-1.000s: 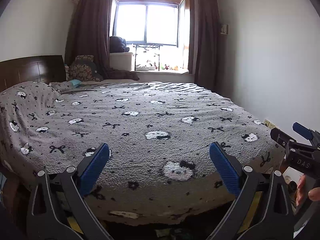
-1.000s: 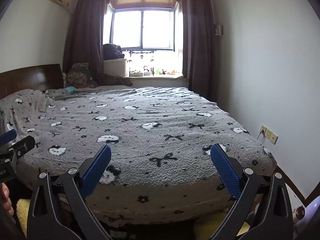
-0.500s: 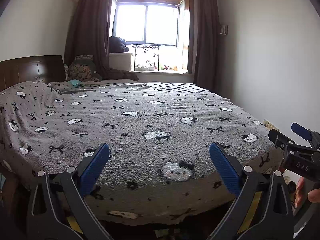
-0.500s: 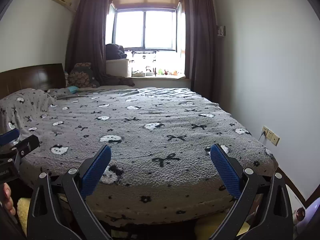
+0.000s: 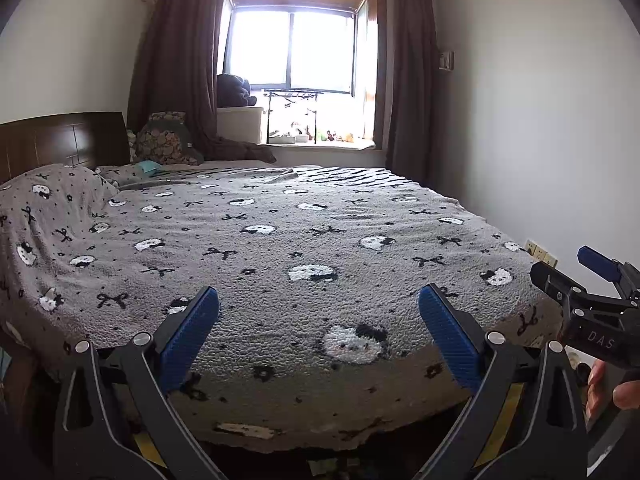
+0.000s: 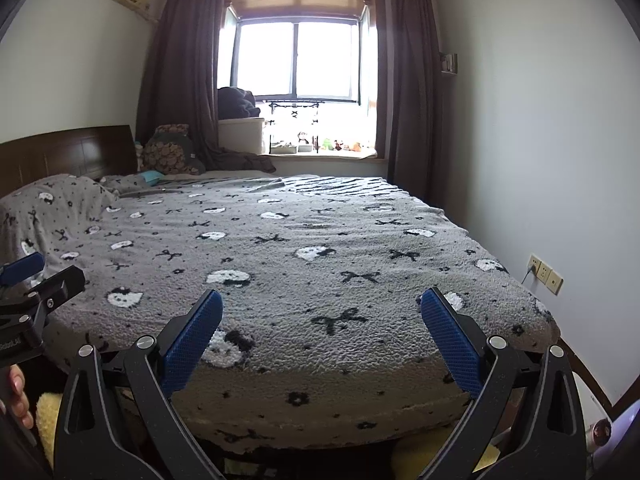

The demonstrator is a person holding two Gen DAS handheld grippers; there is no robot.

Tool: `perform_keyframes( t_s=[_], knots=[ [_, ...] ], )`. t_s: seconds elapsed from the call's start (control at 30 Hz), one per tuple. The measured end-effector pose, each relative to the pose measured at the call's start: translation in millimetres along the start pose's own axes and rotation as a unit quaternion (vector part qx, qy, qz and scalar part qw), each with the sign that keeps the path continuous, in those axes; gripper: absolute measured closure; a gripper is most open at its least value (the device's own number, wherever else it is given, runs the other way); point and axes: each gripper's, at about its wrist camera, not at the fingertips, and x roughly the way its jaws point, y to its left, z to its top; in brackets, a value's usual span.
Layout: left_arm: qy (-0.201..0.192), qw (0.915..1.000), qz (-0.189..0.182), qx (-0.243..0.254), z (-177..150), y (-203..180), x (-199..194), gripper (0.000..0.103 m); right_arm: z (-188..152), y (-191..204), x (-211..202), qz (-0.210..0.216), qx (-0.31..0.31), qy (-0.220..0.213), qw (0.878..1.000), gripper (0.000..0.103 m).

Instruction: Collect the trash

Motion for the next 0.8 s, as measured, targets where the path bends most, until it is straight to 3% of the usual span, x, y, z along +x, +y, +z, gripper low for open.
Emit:
perform_keyframes(
  t_s=[0.8],
  knots=[
    [-0.001,1.0,0.001,0.001,1.6,-1.7,-0.3,0.008,-1.0,4.1,0.1,0.001,-0.004,-0.001,1.0,0.003]
  ],
)
